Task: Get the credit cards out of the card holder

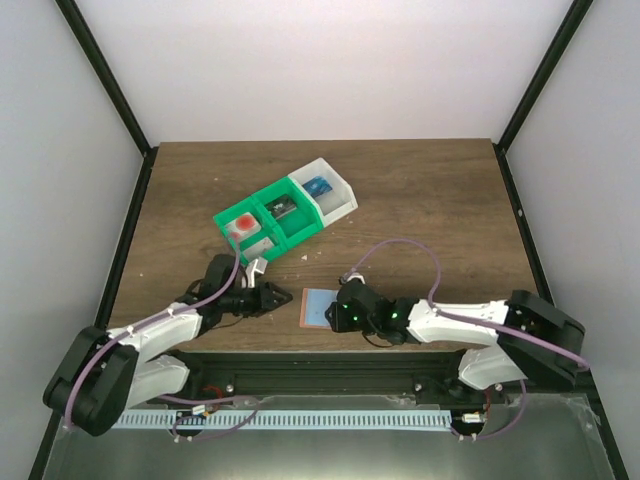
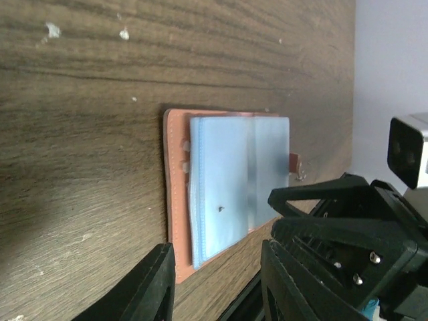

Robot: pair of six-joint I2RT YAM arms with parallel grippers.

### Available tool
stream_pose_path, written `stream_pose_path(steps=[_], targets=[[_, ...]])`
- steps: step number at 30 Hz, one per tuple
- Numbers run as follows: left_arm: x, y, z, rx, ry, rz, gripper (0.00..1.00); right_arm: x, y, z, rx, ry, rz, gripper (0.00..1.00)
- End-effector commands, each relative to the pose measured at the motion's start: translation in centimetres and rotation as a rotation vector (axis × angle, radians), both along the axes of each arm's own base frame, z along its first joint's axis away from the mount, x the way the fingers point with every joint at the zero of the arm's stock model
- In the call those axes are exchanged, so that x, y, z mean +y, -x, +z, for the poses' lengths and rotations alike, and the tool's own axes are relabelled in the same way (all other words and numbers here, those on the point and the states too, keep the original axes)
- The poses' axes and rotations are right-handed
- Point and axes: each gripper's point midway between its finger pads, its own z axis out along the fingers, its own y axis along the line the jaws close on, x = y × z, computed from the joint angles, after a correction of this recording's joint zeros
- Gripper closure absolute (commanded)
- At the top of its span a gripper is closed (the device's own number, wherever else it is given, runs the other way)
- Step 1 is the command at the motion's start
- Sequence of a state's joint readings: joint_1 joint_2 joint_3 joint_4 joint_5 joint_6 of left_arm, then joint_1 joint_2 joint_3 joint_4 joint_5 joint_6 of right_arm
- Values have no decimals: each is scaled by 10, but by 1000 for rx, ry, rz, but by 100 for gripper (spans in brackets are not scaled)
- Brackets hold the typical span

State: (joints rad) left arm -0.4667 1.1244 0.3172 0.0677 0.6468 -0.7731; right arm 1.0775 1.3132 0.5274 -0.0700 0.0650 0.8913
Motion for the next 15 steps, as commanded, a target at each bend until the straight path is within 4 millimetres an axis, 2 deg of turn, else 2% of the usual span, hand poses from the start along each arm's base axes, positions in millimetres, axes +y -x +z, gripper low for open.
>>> stream_pose_path(steps=[1, 6, 10, 12, 15], targets=[[-10, 4, -1, 1, 59, -30, 63, 11, -16, 2, -60, 7, -18, 61], [-12, 9, -9, 27, 70, -38, 63, 18, -12, -22, -22, 42, 33, 64], [-13, 13, -15, 54, 107, -28, 66, 14, -9, -39, -5, 80, 47, 77], [-16, 16, -15, 68, 134, -34, 66, 17, -6, -39, -10, 49, 75, 84], [-22, 17, -12, 71, 167, -48, 63, 27, -5, -29, -33, -30, 129, 90]])
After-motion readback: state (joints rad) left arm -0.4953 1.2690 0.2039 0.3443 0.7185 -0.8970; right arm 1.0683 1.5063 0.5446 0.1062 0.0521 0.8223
